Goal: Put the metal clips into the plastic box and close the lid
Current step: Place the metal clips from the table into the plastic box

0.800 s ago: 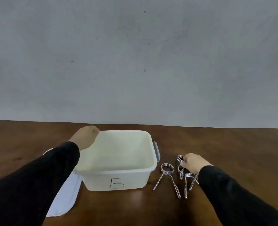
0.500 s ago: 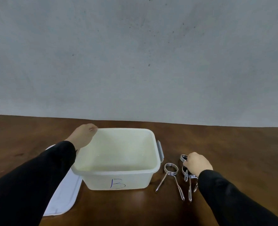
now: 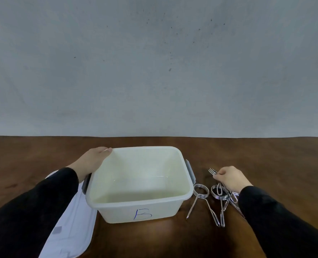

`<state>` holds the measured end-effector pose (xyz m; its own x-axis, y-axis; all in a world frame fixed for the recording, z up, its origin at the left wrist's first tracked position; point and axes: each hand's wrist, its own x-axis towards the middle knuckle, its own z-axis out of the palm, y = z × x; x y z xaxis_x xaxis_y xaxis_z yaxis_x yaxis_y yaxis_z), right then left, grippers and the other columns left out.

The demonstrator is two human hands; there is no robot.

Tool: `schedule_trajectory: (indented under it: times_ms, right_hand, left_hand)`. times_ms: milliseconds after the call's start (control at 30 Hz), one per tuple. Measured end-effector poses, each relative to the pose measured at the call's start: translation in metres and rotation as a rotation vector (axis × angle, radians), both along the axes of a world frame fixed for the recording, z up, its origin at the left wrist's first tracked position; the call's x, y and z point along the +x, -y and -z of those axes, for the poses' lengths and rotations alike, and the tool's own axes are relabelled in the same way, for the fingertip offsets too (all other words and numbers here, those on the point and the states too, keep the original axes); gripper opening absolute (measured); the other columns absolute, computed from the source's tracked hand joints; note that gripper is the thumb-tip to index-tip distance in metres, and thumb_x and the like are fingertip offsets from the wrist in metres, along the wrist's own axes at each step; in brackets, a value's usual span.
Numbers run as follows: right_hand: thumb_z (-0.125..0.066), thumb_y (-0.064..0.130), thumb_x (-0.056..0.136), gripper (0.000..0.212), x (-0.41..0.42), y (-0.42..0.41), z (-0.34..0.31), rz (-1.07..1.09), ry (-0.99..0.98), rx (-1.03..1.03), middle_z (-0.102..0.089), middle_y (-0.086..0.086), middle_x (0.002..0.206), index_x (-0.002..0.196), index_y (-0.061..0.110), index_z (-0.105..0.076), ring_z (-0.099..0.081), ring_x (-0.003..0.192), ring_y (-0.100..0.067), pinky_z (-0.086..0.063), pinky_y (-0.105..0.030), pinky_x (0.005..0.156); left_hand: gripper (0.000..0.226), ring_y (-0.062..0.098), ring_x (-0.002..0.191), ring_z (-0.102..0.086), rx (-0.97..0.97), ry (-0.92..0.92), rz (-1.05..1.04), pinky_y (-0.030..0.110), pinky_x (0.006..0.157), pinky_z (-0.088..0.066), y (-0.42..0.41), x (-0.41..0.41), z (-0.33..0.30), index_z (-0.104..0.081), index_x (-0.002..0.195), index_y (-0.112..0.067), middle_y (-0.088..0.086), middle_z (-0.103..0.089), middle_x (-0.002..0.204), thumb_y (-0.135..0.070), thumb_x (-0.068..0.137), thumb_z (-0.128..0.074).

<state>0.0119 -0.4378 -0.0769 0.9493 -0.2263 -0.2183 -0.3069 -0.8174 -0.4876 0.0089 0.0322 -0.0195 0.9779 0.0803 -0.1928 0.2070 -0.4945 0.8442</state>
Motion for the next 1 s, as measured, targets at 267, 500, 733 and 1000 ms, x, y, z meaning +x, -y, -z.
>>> schedule_trajectory:
  times_ms: [267,500,733,1000]
  right_hand:
    - [-0.067,0.035,0.093,0.024,0.006,0.017,-0.014,0.022,0.036,0.157,-0.070,-0.018,0.078,0.084,0.014,-0.074,-0.057,0.064,-0.019,-0.050,-0.037,0.064]
    - [-0.070,0.033,0.092,0.017,0.003,0.007,-0.013,0.095,0.199,0.329,-0.075,-0.020,0.088,0.085,0.017,-0.073,-0.054,0.055,-0.017,-0.048,-0.035,0.057]
    - [-0.069,0.031,0.093,0.006,-0.004,-0.031,-0.067,0.091,0.479,0.461,-0.075,-0.002,0.090,0.092,0.026,-0.071,-0.071,0.090,-0.029,-0.056,-0.034,0.074]
    - [-0.080,0.034,0.080,0.020,-0.008,-0.176,-0.176,-0.429,0.325,0.287,-0.065,-0.007,0.062,0.074,0.017,-0.072,-0.053,0.055,-0.015,-0.045,-0.031,0.059]
  left_hand:
    - [0.028,0.017,0.100,-0.066,-0.025,0.009,0.007,0.033,0.085,-0.048,0.001,0.002,-0.001,-0.067,0.108,-0.024,-0.003,-0.071,0.106,-0.042,0.100,-0.048]
    - [0.029,0.018,0.097,-0.067,-0.036,-0.005,0.008,0.032,0.080,-0.049,0.001,0.001,-0.003,-0.068,0.109,-0.023,-0.001,-0.073,0.105,-0.042,0.100,-0.049]
    - [0.034,0.019,0.104,-0.066,-0.050,-0.029,0.006,0.038,0.095,-0.049,0.001,-0.001,-0.003,-0.067,0.119,-0.022,0.000,-0.071,0.113,-0.043,0.100,-0.049]
    - [0.040,0.019,0.111,-0.063,-0.082,-0.060,0.008,0.040,0.104,-0.045,0.000,-0.004,-0.006,-0.064,0.124,-0.019,-0.001,-0.068,0.120,-0.044,0.100,-0.043]
